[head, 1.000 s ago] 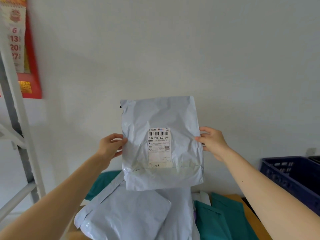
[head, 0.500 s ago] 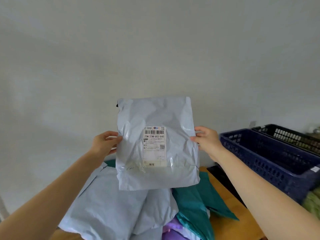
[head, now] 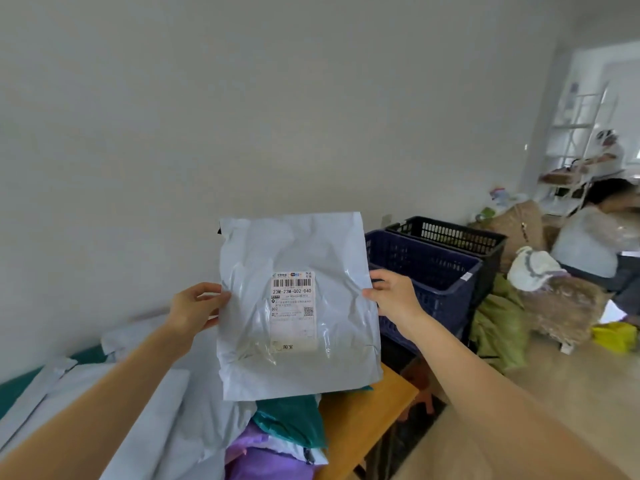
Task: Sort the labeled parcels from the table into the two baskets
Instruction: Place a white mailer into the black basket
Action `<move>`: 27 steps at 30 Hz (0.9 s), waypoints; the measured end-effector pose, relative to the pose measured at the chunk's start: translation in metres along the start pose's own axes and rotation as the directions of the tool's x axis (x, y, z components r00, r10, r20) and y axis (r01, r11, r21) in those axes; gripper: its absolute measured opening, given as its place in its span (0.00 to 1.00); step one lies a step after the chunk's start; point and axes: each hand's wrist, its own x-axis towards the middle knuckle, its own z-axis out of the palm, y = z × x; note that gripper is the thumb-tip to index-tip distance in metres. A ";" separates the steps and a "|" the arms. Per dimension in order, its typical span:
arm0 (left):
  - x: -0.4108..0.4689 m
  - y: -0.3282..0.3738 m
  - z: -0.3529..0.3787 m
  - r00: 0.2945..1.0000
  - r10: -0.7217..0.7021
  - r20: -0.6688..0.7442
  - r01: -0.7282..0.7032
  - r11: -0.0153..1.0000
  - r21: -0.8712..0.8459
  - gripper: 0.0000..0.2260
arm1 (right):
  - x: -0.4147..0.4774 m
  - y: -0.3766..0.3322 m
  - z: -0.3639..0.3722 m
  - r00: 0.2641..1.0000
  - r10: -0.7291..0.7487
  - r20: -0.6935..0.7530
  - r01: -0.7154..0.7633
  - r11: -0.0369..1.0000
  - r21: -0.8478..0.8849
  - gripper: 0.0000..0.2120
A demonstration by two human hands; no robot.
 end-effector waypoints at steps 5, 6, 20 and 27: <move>-0.018 0.002 0.083 0.999 -0.004 0.042 0.004 1.000 0.003 0.02 | -0.007 0.020 -0.084 0.997 0.004 -0.079 -0.004 1.000 -0.004 0.17; -0.023 0.002 0.101 0.999 -0.005 0.044 0.005 1.000 -0.006 0.02 | -0.008 0.025 -0.102 0.996 0.004 -0.093 -0.005 1.000 -0.009 0.17; -0.090 -0.018 0.339 0.994 -0.042 0.098 0.040 0.999 0.019 0.03 | -0.016 0.093 -0.339 0.977 0.061 -0.205 -0.081 0.992 -0.092 0.11; -0.066 -0.011 0.438 0.985 -0.032 0.169 0.027 0.999 0.032 0.03 | 0.026 0.125 -0.413 0.953 0.088 -0.290 -0.109 0.992 -0.058 0.12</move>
